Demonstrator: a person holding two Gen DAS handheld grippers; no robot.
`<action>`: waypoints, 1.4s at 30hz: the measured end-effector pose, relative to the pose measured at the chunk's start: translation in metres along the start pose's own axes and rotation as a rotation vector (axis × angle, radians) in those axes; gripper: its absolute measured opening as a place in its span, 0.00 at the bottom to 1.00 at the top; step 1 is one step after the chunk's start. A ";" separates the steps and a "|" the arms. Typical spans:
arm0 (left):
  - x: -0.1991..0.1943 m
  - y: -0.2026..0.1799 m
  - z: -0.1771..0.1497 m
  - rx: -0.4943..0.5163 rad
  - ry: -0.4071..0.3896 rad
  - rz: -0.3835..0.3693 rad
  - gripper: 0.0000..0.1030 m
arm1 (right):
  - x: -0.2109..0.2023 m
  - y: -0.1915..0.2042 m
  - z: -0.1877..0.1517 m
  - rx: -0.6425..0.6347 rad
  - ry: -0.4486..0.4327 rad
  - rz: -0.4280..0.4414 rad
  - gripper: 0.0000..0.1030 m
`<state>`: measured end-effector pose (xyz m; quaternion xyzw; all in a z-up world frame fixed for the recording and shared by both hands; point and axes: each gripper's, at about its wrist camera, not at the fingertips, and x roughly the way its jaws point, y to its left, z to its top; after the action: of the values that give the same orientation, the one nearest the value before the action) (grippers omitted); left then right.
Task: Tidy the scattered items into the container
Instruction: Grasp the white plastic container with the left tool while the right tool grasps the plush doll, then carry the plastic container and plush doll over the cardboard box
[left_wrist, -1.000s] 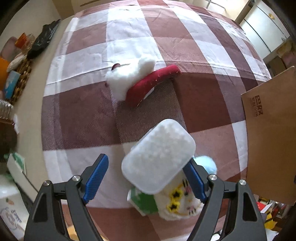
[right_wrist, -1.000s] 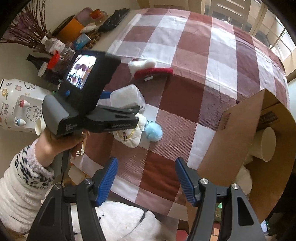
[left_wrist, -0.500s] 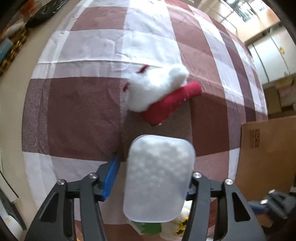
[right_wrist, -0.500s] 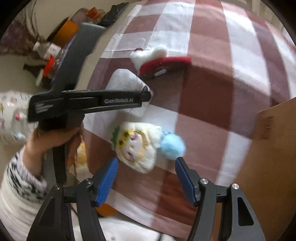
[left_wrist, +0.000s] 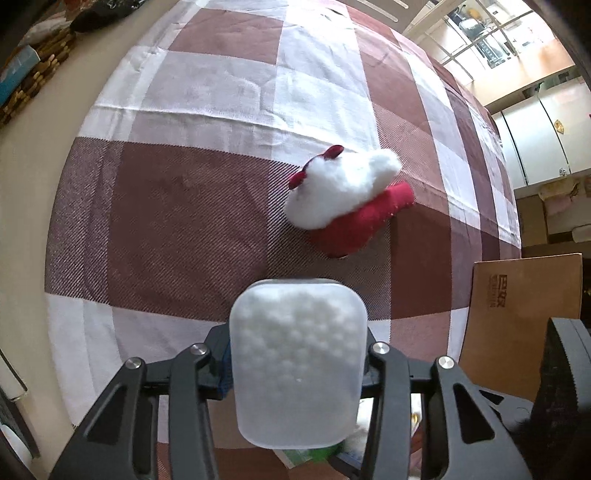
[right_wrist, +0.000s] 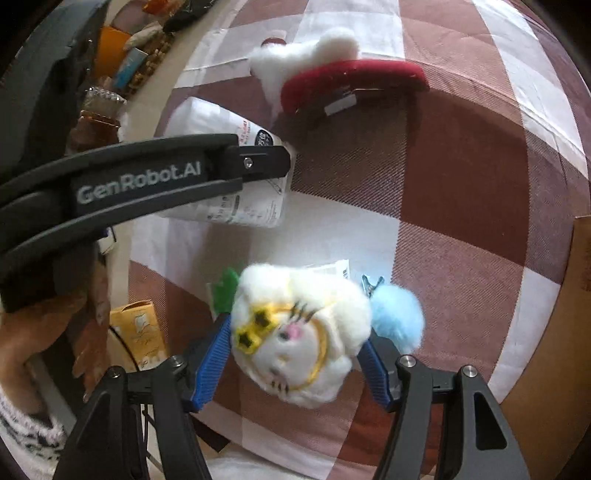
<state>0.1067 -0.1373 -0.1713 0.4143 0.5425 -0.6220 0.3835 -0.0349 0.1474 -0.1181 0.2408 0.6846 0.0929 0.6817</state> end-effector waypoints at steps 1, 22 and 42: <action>0.001 0.000 0.000 0.000 0.002 0.001 0.45 | 0.001 0.000 0.001 0.000 -0.002 -0.006 0.64; -0.038 -0.001 -0.057 -0.003 -0.018 0.112 0.40 | -0.063 -0.023 -0.010 -0.018 -0.111 -0.066 0.53; -0.101 -0.085 -0.104 0.107 -0.069 0.246 0.40 | -0.125 -0.024 -0.047 -0.079 -0.179 -0.128 0.53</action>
<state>0.0747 -0.0213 -0.0541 0.4762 0.4402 -0.6121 0.4527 -0.0915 0.0792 -0.0157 0.1767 0.6307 0.0543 0.7537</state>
